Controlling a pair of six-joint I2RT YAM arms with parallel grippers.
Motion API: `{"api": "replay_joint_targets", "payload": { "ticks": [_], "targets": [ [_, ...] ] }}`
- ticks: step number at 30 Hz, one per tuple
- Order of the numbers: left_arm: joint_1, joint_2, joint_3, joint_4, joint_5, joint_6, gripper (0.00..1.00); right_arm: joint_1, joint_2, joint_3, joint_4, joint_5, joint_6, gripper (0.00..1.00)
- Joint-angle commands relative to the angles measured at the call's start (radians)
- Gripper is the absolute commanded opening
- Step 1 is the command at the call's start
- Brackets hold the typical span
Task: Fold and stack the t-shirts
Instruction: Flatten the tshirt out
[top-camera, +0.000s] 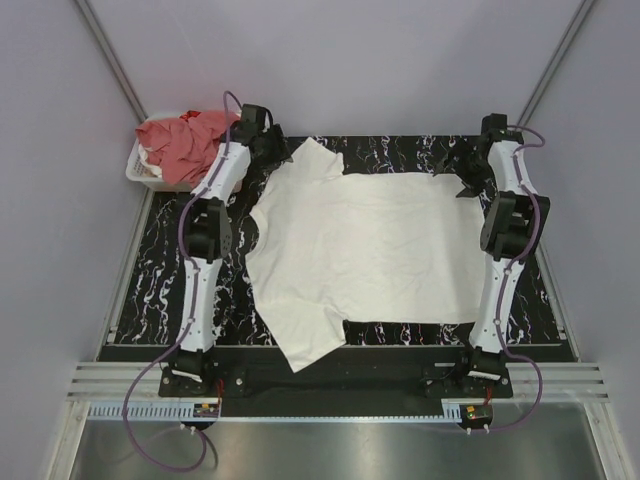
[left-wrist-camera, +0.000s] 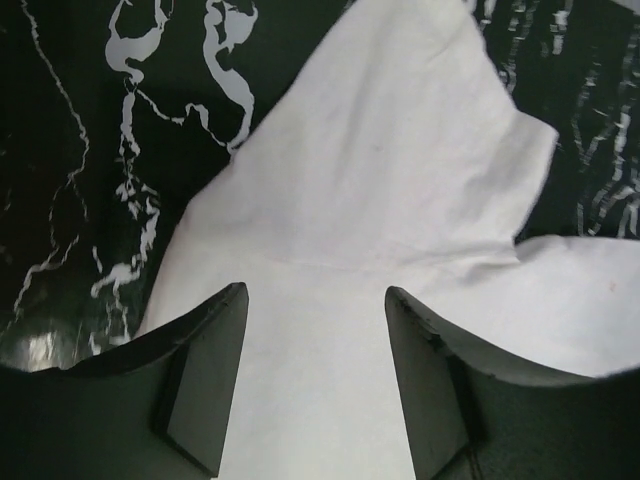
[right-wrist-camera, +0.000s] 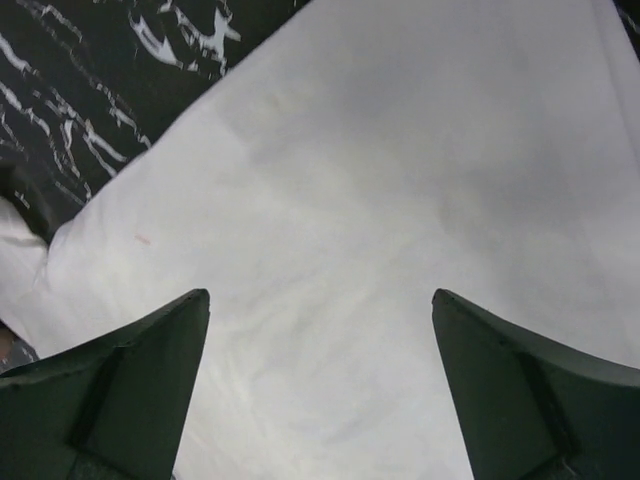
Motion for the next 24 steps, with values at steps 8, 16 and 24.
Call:
{"api": "replay_joint_targets", "payload": {
  "ticks": [8,16,24],
  "targets": [
    [-0.118,-0.717,-0.601,0.072,-0.012,0.034,0.64,0.0,-0.753,-0.549,-0.008,0.146,-0.069,1.0],
    [-0.214,-1.162,-1.166,0.071,-0.064,-0.021,0.61,0.0,-1.211,-1.065,0.05,0.197,0.007,1.0],
    [-0.445,-1.481,-1.57,0.071,-0.145,-0.197,0.59,-0.001,-1.529,-1.268,0.047,0.162,0.067,1.0]
  ]
}}
